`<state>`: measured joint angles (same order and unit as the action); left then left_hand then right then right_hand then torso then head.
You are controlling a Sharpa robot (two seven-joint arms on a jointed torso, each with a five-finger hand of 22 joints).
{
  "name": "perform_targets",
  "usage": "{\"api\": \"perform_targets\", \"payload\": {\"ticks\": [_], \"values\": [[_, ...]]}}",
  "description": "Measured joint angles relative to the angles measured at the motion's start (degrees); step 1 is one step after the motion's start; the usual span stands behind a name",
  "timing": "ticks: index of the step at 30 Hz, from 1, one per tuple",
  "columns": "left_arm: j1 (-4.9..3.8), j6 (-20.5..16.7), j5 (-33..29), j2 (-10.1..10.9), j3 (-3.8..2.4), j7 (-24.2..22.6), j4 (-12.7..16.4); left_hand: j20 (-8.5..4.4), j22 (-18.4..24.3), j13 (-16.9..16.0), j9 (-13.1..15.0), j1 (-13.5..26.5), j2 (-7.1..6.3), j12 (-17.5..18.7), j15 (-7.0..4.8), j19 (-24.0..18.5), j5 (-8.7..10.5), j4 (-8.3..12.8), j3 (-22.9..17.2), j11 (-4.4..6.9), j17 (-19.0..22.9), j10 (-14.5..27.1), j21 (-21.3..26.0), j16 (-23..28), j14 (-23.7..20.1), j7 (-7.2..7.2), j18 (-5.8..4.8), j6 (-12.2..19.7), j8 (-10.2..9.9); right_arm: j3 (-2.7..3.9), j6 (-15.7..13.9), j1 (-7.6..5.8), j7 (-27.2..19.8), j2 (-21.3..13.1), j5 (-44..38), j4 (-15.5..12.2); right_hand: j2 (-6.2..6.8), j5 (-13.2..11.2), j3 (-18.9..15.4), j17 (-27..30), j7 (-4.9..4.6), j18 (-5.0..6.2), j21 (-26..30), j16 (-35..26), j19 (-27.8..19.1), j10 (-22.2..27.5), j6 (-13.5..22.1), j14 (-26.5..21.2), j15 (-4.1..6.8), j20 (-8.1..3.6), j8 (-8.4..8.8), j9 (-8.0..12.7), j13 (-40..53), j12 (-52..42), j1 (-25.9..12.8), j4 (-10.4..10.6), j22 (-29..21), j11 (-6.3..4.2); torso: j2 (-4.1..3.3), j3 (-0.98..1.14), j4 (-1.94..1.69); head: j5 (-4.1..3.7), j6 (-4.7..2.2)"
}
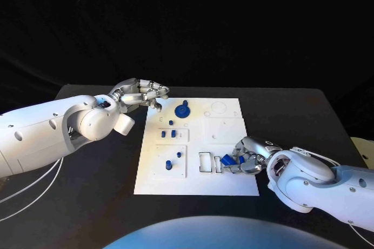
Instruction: Assemble the parts on the task board
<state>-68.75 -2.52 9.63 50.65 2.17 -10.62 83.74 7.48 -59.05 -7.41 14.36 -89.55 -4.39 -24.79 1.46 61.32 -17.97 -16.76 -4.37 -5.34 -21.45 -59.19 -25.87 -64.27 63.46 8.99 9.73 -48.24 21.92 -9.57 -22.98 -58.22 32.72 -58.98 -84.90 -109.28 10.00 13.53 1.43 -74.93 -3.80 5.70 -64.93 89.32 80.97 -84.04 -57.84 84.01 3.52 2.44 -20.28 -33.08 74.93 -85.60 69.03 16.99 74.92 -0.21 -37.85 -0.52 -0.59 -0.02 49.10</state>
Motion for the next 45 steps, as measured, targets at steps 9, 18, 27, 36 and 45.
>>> {"api": "perform_targets", "payload": {"ticks": [9, 18, 27, 36, 45], "values": [[0.00, 0.1, 0.0, 0.0, 0.01, 0.0, 0.0, 0.00, 0.0, 0.0, -0.1, 0.0, 0.00, 0.0, 0.00, 0.0, 0.00, 0.0, 0.0, 0.00, 0.0, 0.0, 0.0, 0.0, 0.0, 0.00, 0.00, 0.0, 0.0, -0.10, -2.4, 0.22, 0.3, 0.2, 0.9, -0.2, -1.64, 3.8, 2.9, 0.0, 0.52, 0.00, -0.8, 0.2, 0.5, 0.0, -1.3, -0.2, 0.59, -0.50, 1.08, 0.2, 0.0, -1.0, 1.7, -0.2, 0.0, -0.42, 0.03, -0.04, 0.02, -0.09, -0.16], [0.00, 0.2, 0.0, -0.1, 0.04, 0.0, -0.1, 0.00, 0.0, 0.0, 0.0, 0.0, 0.00, 0.0, 0.00, 0.0, 0.00, 0.0, 0.0, 0.00, 0.0, 0.0, 0.0, 0.0, 0.0, 0.00, 0.00, 0.0, 0.0, -0.01, -6.4, -0.78, 0.0, -0.7, 2.7, -2.9, -2.27, 6.0, 4.5, 0.0, 0.31, 0.01, -1.3, 0.2, 0.7, 0.0, -1.5, 0.0, 0.80, -0.71, 1.29, -0.2, 0.0, -1.0, 1.2, -0.2, 0.0, -0.83, 0.09, -0.04, 0.02, -0.11, -0.36], [0.00, 0.2, 0.0, -0.3, 0.08, 0.1, -0.1, 0.00, 0.0, 0.0, 0.0, 0.0, 0.00, 0.0, 0.00, 0.0, 0.00, 0.0, 0.0, 0.00, 0.0, 0.0, 0.0, 0.0, 0.0, 0.00, 0.00, 0.0, 0.0, 0.12, -8.6, -2.92, -0.2, 0.1, 5.2, -4.5, -2.62, 6.4, 4.9, 0.0, 0.31, 0.01, -1.3, 0.2, 0.7, 0.0, -1.5, 0.0, 0.80, -0.71, 1.54, -0.2, 0.0, -1.0, 1.0, -0.2, 0.0, -0.82, 0.04, -0.10, -0.02, -0.39, -0.62], [0.00, 0.3, 0.0, -0.5, 0.10, 0.1, -0.1, 0.00, 0.0, 0.0, 0.0, 0.2, -0.24, 0.0, 0.00, 0.0, 0.00, 0.2, -0.2, 0.00, 0.0, 0.0, 0.2, 0.0, 0.0, 0.00, 0.00, 0.0, 0.0, 0.08, -7.0, -3.04, -0.1, 3.6, 9.1, -2.9, -3.68, 7.0, 5.4, 0.0, 0.10, 0.01, -1.2, 0.2, 0.7, 0.0, -1.7, 0.0, 0.80, -0.70, 1.45, -0.2, 0.0, -1.0, -0.2, -0.2, 0.0, -0.82, 0.01, -0.11, -0.04, -0.25, -0.52], [0.00, 0.3, 0.0, -0.5, 0.10, 0.1, 0.0, 0.00, 0.0, 0.0, 0.0, 0.2, -0.24, 0.0, 0.00, 0.0, 0.00, 0.2, -0.2, 0.00, 0.0, 0.0, 0.2, 0.0, 0.0, 0.00, 0.00, 0.0, 0.0, 0.02, -3.6, -2.73, 0.2, 6.2, 11.5, -0.6, -3.11, 5.6, 5.4, 0.0, 0.63, 0.01, -1.1, 0.2, 0.7, 0.0, -2.7, 0.0, 0.80, -0.70, 1.72, -1.0, 0.0, -0.4, -5.7, 0.0, 0.0, -0.82, 0.01, -0.12, -0.02, -0.18, -0.42]]}}
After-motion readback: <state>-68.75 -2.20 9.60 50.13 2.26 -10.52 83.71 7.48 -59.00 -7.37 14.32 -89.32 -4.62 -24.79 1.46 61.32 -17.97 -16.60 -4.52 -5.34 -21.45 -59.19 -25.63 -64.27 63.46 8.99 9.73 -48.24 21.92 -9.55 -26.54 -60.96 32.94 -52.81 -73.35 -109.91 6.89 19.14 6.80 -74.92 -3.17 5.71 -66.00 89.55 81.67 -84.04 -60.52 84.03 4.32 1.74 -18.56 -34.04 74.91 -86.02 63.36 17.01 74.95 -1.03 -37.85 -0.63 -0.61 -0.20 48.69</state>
